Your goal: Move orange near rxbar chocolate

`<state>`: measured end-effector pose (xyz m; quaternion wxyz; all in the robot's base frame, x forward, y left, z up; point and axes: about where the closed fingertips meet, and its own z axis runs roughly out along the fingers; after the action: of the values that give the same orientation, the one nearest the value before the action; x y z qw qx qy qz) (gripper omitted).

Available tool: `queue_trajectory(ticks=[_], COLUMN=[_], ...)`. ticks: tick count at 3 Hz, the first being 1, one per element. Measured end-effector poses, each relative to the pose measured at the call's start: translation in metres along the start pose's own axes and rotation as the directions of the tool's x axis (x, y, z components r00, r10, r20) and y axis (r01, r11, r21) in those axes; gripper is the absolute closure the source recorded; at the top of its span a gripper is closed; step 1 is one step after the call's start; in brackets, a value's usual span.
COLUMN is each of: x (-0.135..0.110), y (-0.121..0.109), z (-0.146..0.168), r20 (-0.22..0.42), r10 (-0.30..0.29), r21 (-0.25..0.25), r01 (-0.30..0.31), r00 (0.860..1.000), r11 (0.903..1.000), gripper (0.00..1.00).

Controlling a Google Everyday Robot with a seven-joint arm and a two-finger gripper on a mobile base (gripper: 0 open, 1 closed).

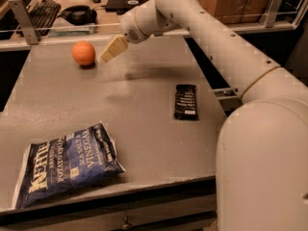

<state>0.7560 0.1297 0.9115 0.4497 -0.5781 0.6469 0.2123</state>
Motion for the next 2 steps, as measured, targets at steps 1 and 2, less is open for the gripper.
queue_trajectory(ticks=[1,2], x=[-0.013,-0.015], y=[0.006,0.017], z=[0.039,0.065], r20=[0.07,0.077], r10=[0.037,0.076], r21=[-0.069,-0.132], r01=[-0.032,-0.065], r00=[0.997,0.994], r11=[0.9971,0.9891], gripper=[0.0,0.0])
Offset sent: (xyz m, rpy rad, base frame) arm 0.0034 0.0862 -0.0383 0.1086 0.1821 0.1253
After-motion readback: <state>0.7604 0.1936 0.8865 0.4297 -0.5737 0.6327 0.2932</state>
